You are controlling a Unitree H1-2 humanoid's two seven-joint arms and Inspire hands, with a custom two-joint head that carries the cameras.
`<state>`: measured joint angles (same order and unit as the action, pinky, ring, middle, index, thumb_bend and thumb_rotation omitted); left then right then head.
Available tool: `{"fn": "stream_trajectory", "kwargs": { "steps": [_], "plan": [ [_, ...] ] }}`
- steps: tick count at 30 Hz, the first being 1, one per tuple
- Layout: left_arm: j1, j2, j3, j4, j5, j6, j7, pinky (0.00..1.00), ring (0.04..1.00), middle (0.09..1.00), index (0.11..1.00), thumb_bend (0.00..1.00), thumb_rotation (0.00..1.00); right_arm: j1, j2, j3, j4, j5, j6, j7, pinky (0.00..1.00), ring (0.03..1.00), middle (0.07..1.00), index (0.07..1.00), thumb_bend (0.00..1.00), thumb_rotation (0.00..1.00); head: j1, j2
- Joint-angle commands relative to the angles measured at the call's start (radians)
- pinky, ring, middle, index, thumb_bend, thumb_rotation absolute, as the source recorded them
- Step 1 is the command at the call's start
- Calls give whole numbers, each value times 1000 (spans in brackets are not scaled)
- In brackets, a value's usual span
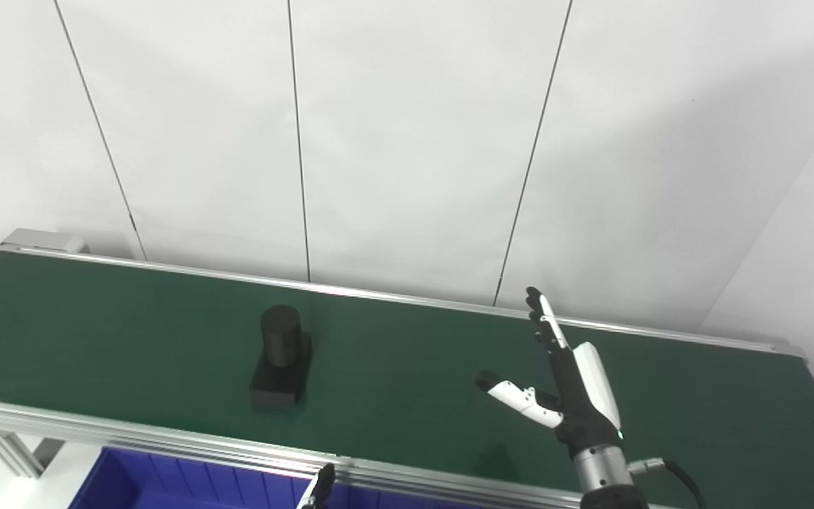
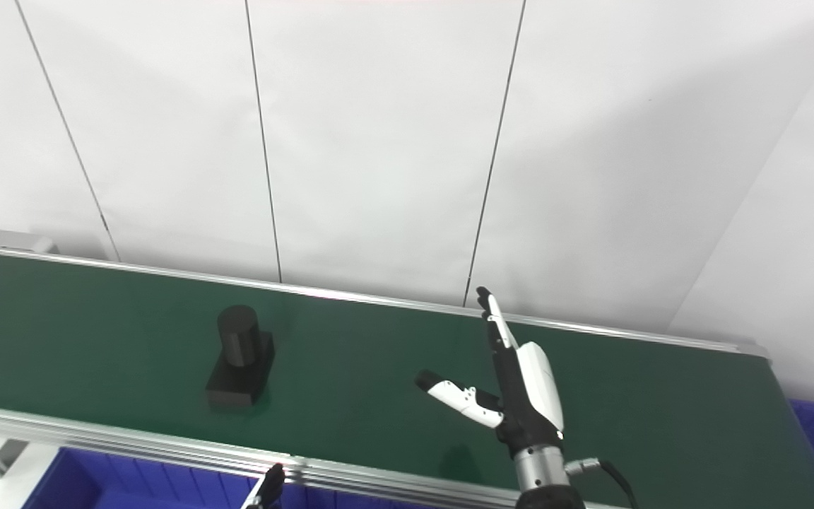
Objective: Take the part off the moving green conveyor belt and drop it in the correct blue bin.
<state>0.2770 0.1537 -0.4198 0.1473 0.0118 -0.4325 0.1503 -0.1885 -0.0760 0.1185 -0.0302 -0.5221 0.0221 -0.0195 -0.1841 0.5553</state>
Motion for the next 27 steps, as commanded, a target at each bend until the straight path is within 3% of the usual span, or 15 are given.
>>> {"fn": "stream_trajectory", "kwargs": {
  "steps": [1, 10, 27],
  "plan": [
    [6, -11, 32, -31, -23, -37, -54, 1000, 1000, 1000, 1000, 827, 1000, -56, 1, 6, 7, -3, 15, -9, 865, 935, 966, 1000, 862, 733, 5, -2],
    [19, -57, 124, -17, -28, -37, -175, 1000, 1000, 1000, 1000, 840, 1000, -164, 5, 51, 140, -40, 51, -15, 795, 892, 942, 994, 910, 734, -20, 1],
    [17, -98, 186, -8, -24, -37, -255, 1000, 1000, 1000, 1000, 875, 1000, -336, 36, 134, 357, -67, 121, -21, 824, 913, 957, 993, 990, 696, -69, 13]
  ]
}}
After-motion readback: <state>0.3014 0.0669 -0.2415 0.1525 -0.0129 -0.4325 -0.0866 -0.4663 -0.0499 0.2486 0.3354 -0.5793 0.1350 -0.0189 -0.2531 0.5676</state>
